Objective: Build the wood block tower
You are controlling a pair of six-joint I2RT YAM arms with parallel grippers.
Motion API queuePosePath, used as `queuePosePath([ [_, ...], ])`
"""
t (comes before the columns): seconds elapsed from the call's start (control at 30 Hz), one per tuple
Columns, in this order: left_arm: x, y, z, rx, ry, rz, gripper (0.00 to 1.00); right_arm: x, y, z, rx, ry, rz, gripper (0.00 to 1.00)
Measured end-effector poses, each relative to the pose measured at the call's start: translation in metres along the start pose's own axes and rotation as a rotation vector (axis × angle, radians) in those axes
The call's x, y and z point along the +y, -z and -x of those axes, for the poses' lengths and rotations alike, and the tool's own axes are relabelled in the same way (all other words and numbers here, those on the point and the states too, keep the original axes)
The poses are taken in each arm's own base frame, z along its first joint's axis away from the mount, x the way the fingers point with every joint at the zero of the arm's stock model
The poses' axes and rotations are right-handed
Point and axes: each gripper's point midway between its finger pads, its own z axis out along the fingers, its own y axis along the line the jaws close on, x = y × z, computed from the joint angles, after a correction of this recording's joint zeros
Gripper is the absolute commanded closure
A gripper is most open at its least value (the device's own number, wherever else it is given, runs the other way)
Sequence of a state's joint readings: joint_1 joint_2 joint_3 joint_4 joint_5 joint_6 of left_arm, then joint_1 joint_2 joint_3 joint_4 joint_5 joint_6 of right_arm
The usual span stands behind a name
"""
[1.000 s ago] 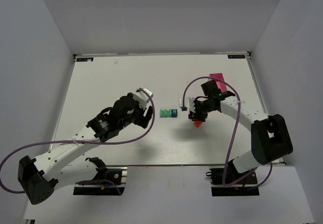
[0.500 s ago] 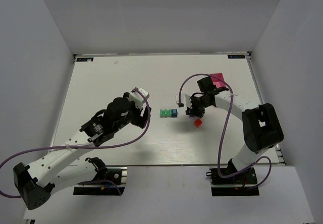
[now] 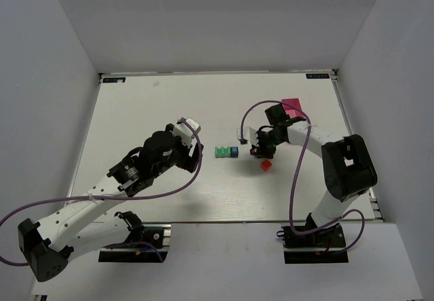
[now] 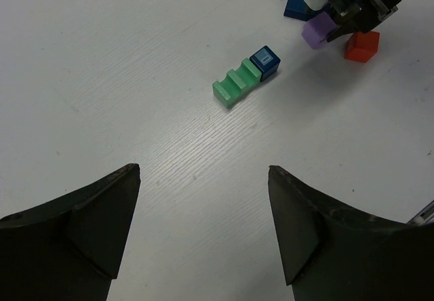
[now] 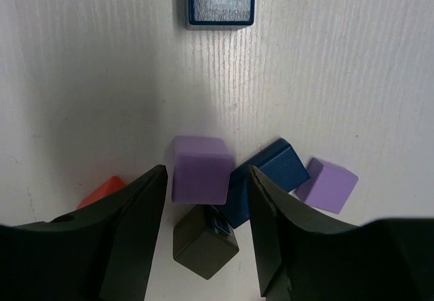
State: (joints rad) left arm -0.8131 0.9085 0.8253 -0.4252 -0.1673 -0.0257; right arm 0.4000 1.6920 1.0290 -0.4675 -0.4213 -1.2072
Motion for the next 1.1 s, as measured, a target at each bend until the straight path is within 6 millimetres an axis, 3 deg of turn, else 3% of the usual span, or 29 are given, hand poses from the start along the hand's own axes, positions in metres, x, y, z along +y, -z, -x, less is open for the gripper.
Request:
queuePosePath([
  [0.23,0.000,0.000,0.000,0.000,0.000,0.000,0.14,0.000,0.000,0.000,0.001,-0.003,0.001,0.53],
  [0.6,0.000,0.000,0.000,0.000,0.000,0.001,0.14,-0.001,-0.005,-0.002,0.005,-0.010,0.013,0.53],
  [0.73,0.000,0.000,0.000,0.000,0.000,0.001,0.14,-0.002,-0.004,-0.001,0.004,-0.006,0.012,0.72],
  [0.77,0.000,0.000,0.000,0.000,0.000,0.002,0.14,-0.002,-0.003,-0.001,0.003,-0.008,0.013,0.83],
  [0.87,0.000,0.000,-0.001,0.001,0.000,0.002,0.14,-0.003,-0.001,0.002,-0.001,-0.013,0.021,0.95],
  [1.1,0.001,-0.001,-0.004,0.005,-0.001,0.006,0.14,-0.001,0.006,0.014,-0.031,-0.019,0.038,1.00],
])
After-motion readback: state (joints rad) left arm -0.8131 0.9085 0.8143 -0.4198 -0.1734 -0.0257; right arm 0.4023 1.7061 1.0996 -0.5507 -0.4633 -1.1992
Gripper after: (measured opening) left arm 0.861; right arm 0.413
